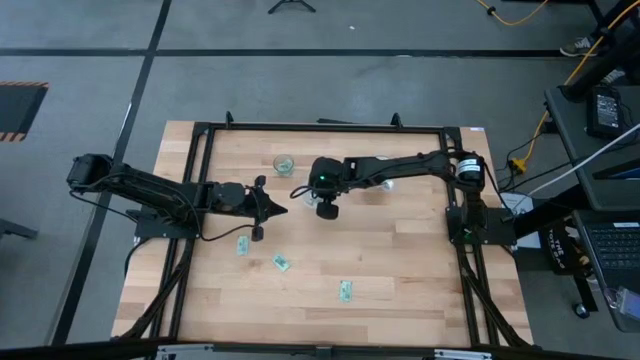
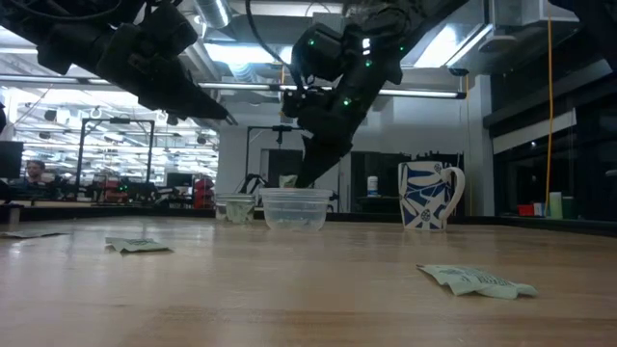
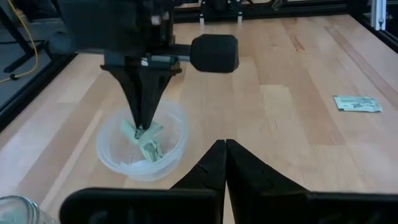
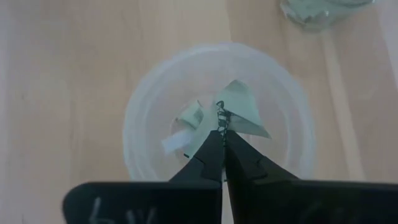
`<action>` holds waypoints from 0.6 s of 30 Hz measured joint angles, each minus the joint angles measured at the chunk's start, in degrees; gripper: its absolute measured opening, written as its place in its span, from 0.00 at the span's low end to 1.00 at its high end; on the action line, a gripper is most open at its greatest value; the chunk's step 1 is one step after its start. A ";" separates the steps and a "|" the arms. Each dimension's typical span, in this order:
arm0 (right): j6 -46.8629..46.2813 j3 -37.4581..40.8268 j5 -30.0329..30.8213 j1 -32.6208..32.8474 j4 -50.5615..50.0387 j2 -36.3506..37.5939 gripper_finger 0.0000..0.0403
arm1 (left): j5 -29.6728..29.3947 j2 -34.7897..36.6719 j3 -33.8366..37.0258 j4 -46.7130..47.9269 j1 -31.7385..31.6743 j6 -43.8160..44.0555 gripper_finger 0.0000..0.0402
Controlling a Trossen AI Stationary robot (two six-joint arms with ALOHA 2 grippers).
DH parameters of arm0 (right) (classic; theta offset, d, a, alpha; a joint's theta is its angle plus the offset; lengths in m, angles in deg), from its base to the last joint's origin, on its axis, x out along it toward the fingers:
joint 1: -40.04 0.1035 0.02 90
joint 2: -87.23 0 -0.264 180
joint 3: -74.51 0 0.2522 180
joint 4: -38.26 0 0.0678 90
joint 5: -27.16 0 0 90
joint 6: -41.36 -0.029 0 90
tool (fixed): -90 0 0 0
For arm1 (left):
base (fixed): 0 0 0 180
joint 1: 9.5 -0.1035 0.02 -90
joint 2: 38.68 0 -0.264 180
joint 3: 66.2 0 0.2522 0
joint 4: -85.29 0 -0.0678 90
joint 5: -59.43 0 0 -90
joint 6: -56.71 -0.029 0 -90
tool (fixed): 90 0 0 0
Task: Pick and place Stevia / Truvia into bins
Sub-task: Put the stevia packet into the transparent container
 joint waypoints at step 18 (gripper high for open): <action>-0.25 0.05 0.00 -0.23 2.97 -0.95 0.08 | 0.00 0.00 0.00 0.22 0.00 0.04 0.02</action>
